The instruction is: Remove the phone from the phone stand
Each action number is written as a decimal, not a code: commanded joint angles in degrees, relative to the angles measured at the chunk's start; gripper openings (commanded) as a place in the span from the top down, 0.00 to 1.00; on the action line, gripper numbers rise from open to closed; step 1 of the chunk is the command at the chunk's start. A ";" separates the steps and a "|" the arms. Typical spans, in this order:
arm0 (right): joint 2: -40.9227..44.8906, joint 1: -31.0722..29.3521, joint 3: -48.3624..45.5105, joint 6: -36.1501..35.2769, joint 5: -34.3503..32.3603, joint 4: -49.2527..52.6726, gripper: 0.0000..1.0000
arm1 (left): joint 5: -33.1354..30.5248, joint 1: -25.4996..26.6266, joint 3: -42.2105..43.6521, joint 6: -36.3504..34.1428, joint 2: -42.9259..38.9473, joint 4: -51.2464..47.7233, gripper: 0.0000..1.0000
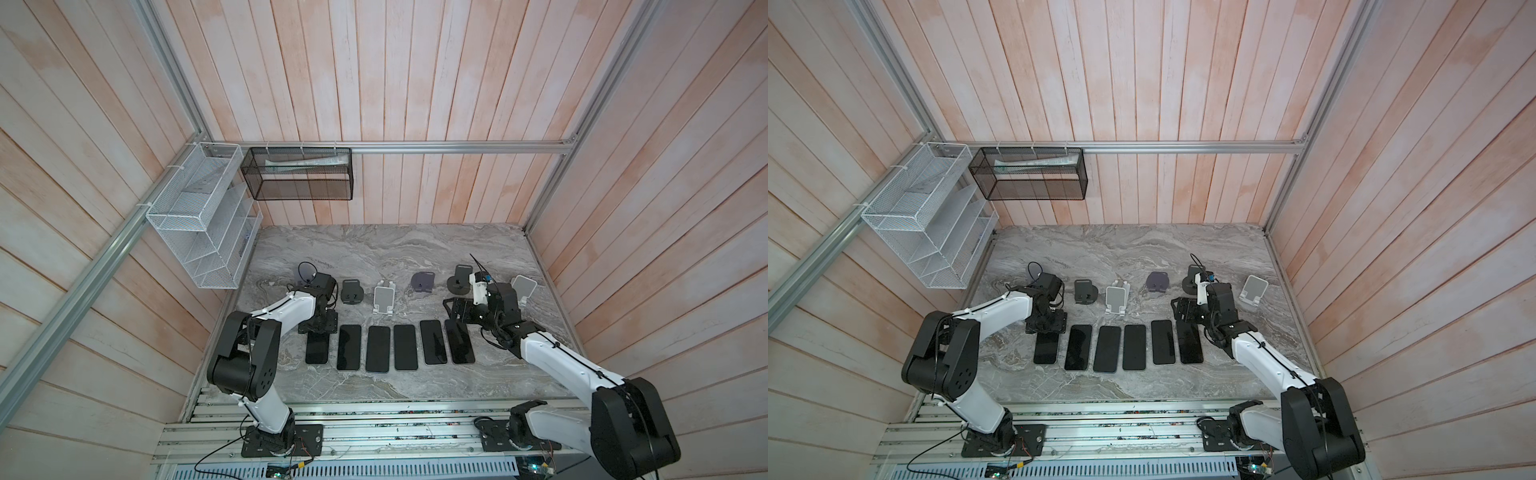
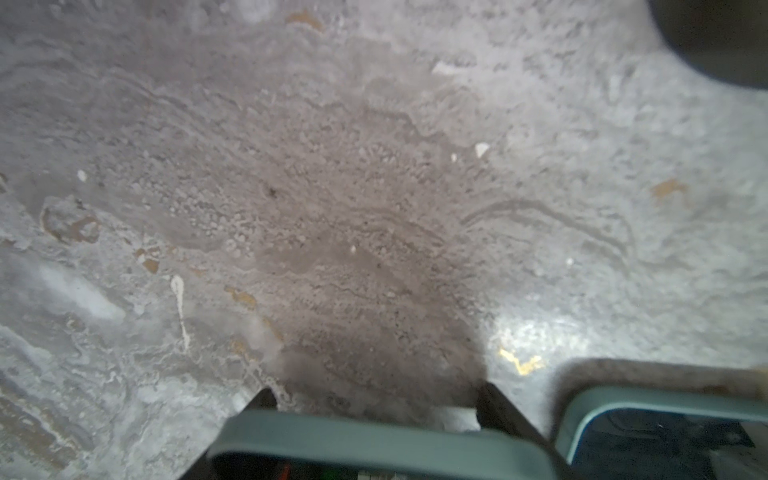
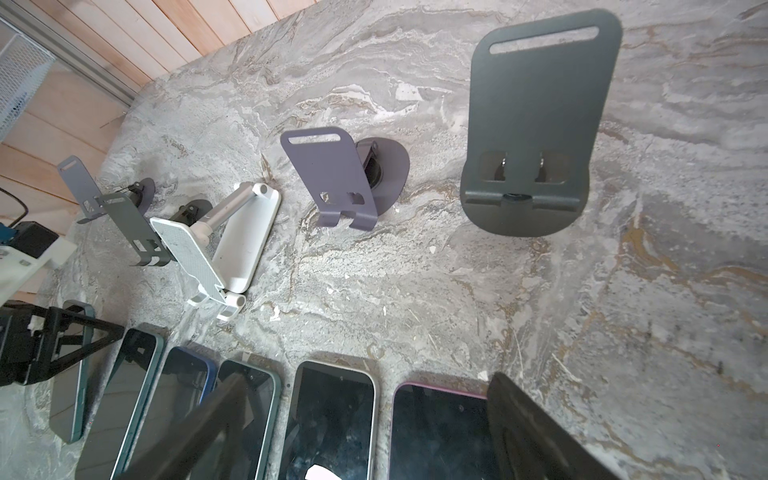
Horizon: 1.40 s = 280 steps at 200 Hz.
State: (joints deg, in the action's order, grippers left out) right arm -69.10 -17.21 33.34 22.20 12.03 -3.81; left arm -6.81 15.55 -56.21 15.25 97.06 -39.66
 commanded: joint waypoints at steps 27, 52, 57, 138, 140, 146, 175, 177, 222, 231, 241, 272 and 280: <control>-0.29 -0.19 1.39 -1.10 -0.18 1.22 0.09 | -1.71 0.23 0.65 0.57 3.75 0.58 0.21; 0.19 -0.17 1.38 -1.12 -0.49 1.21 0.08 | -2.11 0.26 0.28 0.55 3.97 -0.01 0.19; 0.28 -0.19 1.29 -1.06 -0.48 1.04 0.08 | -1.99 0.27 0.16 0.55 3.91 -0.11 0.18; 1.23 -0.18 1.65 -1.10 -0.93 1.97 0.08 | -1.32 0.28 -0.37 0.79 0.00 -1.82 0.10; 1.20 -0.19 1.71 -1.10 -0.95 1.97 0.08 | -1.29 0.29 -0.43 0.83 -0.30 -1.96 0.10; 1.24 -0.16 1.67 -1.04 -0.96 2.02 0.08 | -1.06 0.30 -0.76 0.91 -1.41 -2.43 0.10; 0.50 -0.19 2.00 -1.20 -1.57 2.48 0.08 | 1.10 0.36 -3.48 1.41 -6.29 -4.91 0.06; 0.54 -0.19 2.06 -1.19 -1.70 2.42 0.08 | 1.23 0.36 -3.61 1.44 -6.62 -5.08 0.05; 0.29 -0.19 1.86 -0.80 -2.36 2.00 0.08 | 3.07 0.30 -6.01 2.59 -12.85 -7.36 0.00; 0.00 -0.14 1.91 -0.70 -2.20 1.89 0.08 | 4.07 0.32 -6.27 2.74 -14.10 -7.37 0.00; -0.52 -0.19 2.21 -0.60 -2.02 1.88 0.08 | 5.09 0.34 -6.27 2.85 -15.32 -7.43 0.00; -1.09 -0.15 3.33 -0.89 -1.38 2.86 0.08 | 6.88 0.33 -7.69 2.59 -18.77 -9.42 0.00; -0.75 -0.19 3.16 -0.93 -0.91 2.59 0.08 | 7.66 0.34 -8.31 2.15 -19.99 -9.55 0.00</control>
State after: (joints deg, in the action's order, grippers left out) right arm -69.89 -17.21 34.81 22.20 10.55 -2.37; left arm -2.09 15.57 -61.76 17.52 80.12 -47.16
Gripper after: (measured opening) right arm 0.919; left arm 0.999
